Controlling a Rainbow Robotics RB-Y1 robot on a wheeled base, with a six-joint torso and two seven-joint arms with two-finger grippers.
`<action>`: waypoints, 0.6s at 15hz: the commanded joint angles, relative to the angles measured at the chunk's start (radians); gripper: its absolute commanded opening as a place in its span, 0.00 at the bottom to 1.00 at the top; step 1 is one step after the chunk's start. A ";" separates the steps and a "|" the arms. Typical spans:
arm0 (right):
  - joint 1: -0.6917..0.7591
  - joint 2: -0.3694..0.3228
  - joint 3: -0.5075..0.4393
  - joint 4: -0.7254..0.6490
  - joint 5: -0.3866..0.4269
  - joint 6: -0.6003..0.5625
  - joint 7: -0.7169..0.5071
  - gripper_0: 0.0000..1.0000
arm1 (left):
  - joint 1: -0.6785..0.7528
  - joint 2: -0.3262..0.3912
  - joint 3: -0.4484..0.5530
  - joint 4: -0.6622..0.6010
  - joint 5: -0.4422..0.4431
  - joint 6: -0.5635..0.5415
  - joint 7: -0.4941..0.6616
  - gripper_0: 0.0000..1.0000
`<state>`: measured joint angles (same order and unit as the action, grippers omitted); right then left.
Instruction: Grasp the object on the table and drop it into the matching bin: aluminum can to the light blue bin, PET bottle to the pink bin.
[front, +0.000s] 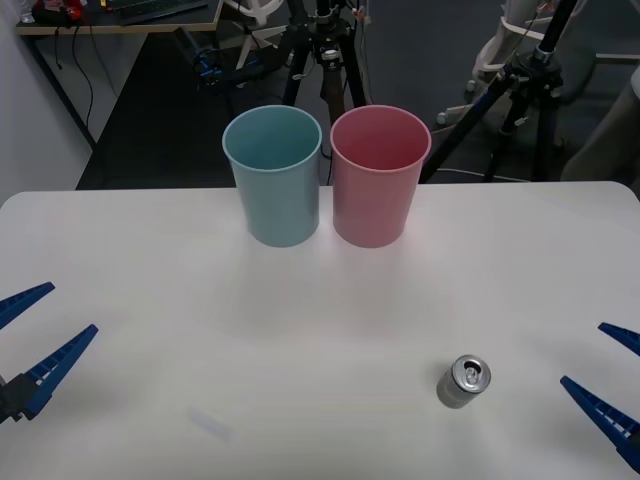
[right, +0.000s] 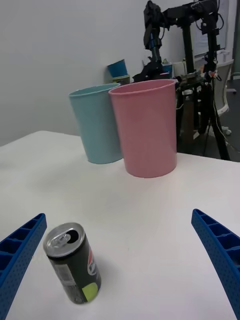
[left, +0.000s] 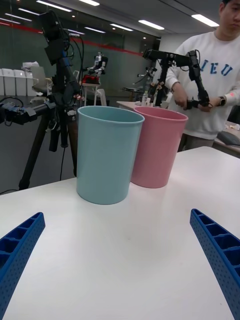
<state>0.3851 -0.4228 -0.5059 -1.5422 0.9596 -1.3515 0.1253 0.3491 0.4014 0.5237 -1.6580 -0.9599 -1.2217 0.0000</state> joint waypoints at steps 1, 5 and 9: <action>-0.002 -0.025 0.009 0.111 0.001 -0.074 0.157 1.00 | 0.000 0.000 0.000 0.000 0.000 0.000 0.000 1.00; -0.006 -0.053 0.029 0.244 0.002 -0.141 0.320 1.00 | 0.000 0.000 0.000 0.000 0.000 0.000 0.000 1.00; -0.037 -0.065 0.090 0.355 0.005 -0.169 0.413 1.00 | 0.000 0.000 0.000 0.000 0.000 0.000 0.000 1.00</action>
<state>0.3555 -0.4877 -0.4340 -1.2109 0.9629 -1.5192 0.5231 0.3491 0.4014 0.5236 -1.6580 -0.9599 -1.2217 0.0000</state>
